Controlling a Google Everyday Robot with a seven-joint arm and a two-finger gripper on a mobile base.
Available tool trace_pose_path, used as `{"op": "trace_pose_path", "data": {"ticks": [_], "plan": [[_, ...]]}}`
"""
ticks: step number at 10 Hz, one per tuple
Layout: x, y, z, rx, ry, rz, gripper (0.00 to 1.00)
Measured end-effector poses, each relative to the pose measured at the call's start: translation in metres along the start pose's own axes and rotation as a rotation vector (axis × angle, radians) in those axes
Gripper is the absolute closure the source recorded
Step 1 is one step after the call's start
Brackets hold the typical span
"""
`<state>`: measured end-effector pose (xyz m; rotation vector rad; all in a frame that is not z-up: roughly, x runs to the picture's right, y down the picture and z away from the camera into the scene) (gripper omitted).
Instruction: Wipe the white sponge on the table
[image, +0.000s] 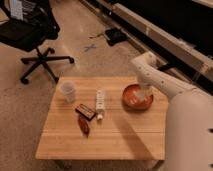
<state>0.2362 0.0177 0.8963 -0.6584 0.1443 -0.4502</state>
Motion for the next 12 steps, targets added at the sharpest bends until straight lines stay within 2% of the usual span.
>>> {"op": "trace_pose_path", "data": {"ticks": [1, 2, 4, 6, 8, 9, 10, 12], "plan": [[-0.012, -0.004, -0.002, -0.002, 0.002, -0.005, 0.61], [-0.013, -0.002, -0.003, -0.007, 0.013, -0.011, 0.61], [-0.026, 0.011, -0.009, -0.014, 0.044, -0.044, 0.61], [-0.032, 0.018, -0.011, -0.017, 0.047, -0.042, 0.61], [-0.053, 0.011, -0.017, -0.026, 0.058, -0.06, 0.61], [-0.054, 0.011, -0.017, -0.029, 0.061, -0.063, 0.61], [-0.043, 0.012, -0.015, -0.03, 0.063, -0.052, 0.55], [-0.042, 0.015, -0.014, -0.036, 0.065, -0.054, 0.41]]}}
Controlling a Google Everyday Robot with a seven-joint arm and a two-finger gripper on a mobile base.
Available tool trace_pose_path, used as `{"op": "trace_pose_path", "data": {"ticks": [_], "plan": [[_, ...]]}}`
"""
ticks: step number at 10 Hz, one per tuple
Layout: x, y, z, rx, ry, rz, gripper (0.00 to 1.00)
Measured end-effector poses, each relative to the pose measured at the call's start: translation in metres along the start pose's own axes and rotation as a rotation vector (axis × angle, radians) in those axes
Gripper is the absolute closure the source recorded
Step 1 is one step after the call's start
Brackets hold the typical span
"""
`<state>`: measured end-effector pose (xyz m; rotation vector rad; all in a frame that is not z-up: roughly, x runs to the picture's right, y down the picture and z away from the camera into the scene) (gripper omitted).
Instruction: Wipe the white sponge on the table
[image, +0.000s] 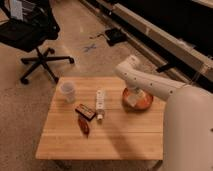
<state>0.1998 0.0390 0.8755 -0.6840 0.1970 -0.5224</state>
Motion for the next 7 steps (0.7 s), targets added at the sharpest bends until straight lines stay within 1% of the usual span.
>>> {"op": "trace_pose_path", "data": {"ticks": [2, 3, 4, 7], "plan": [[-0.014, 0.0, -0.005, -0.015, 0.005, -0.005, 0.4], [-0.017, -0.002, -0.008, -0.013, 0.005, -0.007, 0.4], [-0.01, -0.002, -0.006, -0.018, 0.008, -0.003, 0.4], [-0.013, 0.0, -0.007, -0.032, 0.011, -0.005, 0.4]]}}
